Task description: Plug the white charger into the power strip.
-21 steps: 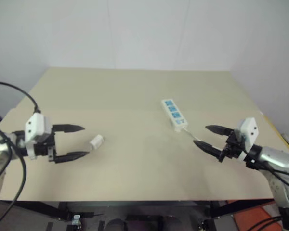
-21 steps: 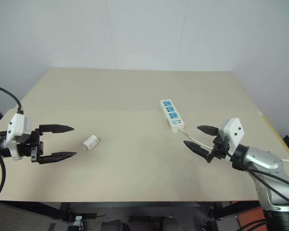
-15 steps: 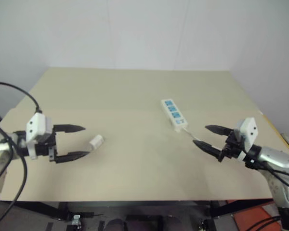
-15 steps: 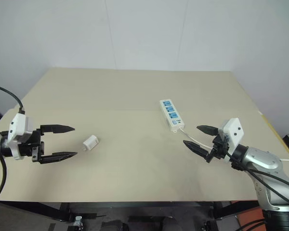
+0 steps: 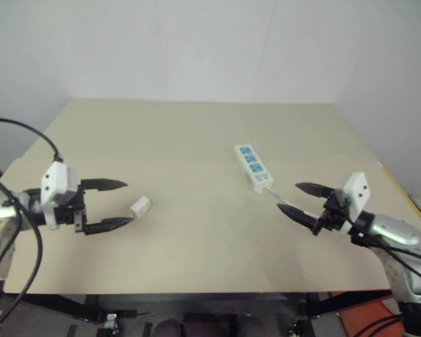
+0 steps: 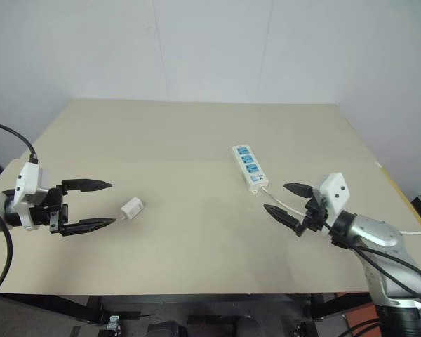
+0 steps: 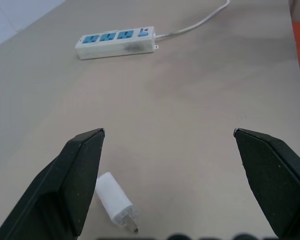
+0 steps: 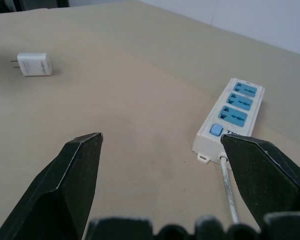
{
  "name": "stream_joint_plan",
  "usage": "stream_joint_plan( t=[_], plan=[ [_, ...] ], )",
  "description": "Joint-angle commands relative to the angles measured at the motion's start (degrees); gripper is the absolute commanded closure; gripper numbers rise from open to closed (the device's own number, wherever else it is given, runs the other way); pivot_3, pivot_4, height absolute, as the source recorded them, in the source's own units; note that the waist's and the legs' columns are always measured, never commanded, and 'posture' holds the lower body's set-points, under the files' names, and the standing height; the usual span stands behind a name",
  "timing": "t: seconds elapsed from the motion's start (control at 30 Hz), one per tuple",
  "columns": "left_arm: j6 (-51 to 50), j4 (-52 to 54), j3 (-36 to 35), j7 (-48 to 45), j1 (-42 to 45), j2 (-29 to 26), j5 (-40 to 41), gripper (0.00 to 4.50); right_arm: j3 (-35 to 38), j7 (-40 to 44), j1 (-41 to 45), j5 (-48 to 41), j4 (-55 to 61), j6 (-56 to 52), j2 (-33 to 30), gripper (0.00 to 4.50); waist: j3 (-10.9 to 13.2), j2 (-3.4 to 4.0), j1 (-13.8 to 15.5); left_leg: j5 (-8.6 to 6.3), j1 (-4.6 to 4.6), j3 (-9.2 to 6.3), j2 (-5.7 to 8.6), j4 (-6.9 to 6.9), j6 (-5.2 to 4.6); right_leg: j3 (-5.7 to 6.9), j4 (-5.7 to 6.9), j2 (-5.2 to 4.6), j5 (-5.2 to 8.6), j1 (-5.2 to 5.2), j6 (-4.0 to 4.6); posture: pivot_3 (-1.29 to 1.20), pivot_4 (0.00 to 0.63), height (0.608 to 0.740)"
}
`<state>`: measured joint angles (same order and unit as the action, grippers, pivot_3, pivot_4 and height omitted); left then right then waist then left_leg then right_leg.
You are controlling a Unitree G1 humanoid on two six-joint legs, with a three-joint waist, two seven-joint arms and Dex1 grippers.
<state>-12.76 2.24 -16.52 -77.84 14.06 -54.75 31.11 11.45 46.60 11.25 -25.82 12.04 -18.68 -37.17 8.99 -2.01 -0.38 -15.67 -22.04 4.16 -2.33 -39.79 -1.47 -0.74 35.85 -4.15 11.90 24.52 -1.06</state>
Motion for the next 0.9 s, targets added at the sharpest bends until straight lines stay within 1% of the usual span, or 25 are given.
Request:
stream_joint_plan(
  t=[0.03, 0.1, 0.17, 0.27, 0.37, 0.47, 0.63, 0.8, 0.9],
  plan=[
    [0.04, 1.65, 0.16, 0.28, 1.63, -0.04, 0.83, 0.0, -3.42, -6.38, 5.14, 6.36, -5.04, 4.13, 3.72, 0.05, 0.0, 0.0, -0.36, 0.0, 0.01, 0.0, 0.0, 0.0, 0.0, -0.01, 0.01, 0.01, 0.0, 0.0, 0.0, 0.0, 0.15, 0.74],
    [0.06, 1.33, 0.51, 0.18, 2.06, 0.02, 0.73, 0.0, -4.91, -9.28, 7.78, 9.08, -8.22, 5.03, 6.07, 0.05, 0.01, 0.01, -0.61, 0.0, 0.02, 0.02, -0.03, 0.01, 0.0, -0.05, 0.01, 0.08, 0.0, 0.02, 0.0, 0.0, 0.15, 0.74],
    [-0.08, 1.26, 1.08, 0.22, 2.76, 0.29, 0.77, 0.0, -6.16, -14.81, 12.52, 11.19, -13.56, 4.75, 10.89, 0.05, 0.01, 0.01, -0.76, 0.0, -0.02, 0.03, -0.03, 0.06, 0.0, -0.07, 0.03, 0.09, -0.01, 0.09, 0.05, 0.0, 0.15, 0.74],
    [-0.23, 1.3, 1.62, 0.29, 3.37, 0.53, 0.86, 0.0, -6.93, -19.34, 17.47, 13.38, -20.86, 6.66, 16.05, 0.05, 0.01, 0.02, -0.76, 0.01, -0.23, 0.08, -0.07, 0.04, 0.02, -0.15, 0.12, 0.17, -0.04, 0.38, 0.1, 0.0, 0.15, 0.74],
    [-0.17, 1.21, 1.78, 0.3, 3.52, 0.63, 0.82, 0.0, -6.34, -24.7, 22.29, 15.73, -30.54, 9.91, 19.87, 0.05, 0.02, 0.04, -0.69, 0.03, -0.38, 0.13, -0.1, 0.04, 0.04, -0.18, 0.21, 0.21, -0.05, 0.57, 0.12, 0.0, 0.15, 0.74],
    [-0.46, 1.81, 1.67, 0.51, 3.16, 0.7, 1.0, 0.0, -5.0, -29.3, 26.75, 16.85, -40.77, 14.08, 21.96, 0.05, 0.03, 0.04, -0.63, 0.02, -0.42, 0.15, -0.08, 0.05, 0.04, -0.17, 0.18, 0.18, -0.06, 0.6, 0.13, 0.0, 0.15, 0.74],
    [-0.79, 2.26, 1.56, 0.77, 2.94, 0.61, 1.19, 0.0, -4.71, -30.78, 32.39, 17.76, -54.39, 22.1, 23.69, 0.05, 0.04, 0.06, -0.82, 0.02, -0.44, 0.19, -0.06, 0.07, 0.03, -0.18, 0.15, 0.14, -0.06, 0.61, 0.13, 0.0, 0.15, 0.74],
    [-1.12, 2.76, 1.34, 1.06, 2.83, 0.38, 1.32, 0.0, -4.57, -29.49, 36.04, 17.52, -62.92, 26.5, 25.35, 0.05, 0.04, 0.07, -1.91, 0.02, -0.39, 0.18, -0.13, 0.07, 0.04, -0.19, 0.22, 0.19, -0.07, 0.6, 0.14, 0.0, 0.15, 0.74],
    [-1.29, 3.05, 1.07, 1.09, 2.69, 0.24, 1.39, 0.0, -4.43, -28.12, 37.41, 17.16, -65.59, 28.03, 26.21, 0.05, 0.04, 0.07, -2.26, 0.04, -0.37, 0.17, -0.14, 0.06, 0.06, -0.19, 0.24, 0.19, -0.09, 0.59, 0.16, 0.0, 0.15, 0.74]
  ],
)
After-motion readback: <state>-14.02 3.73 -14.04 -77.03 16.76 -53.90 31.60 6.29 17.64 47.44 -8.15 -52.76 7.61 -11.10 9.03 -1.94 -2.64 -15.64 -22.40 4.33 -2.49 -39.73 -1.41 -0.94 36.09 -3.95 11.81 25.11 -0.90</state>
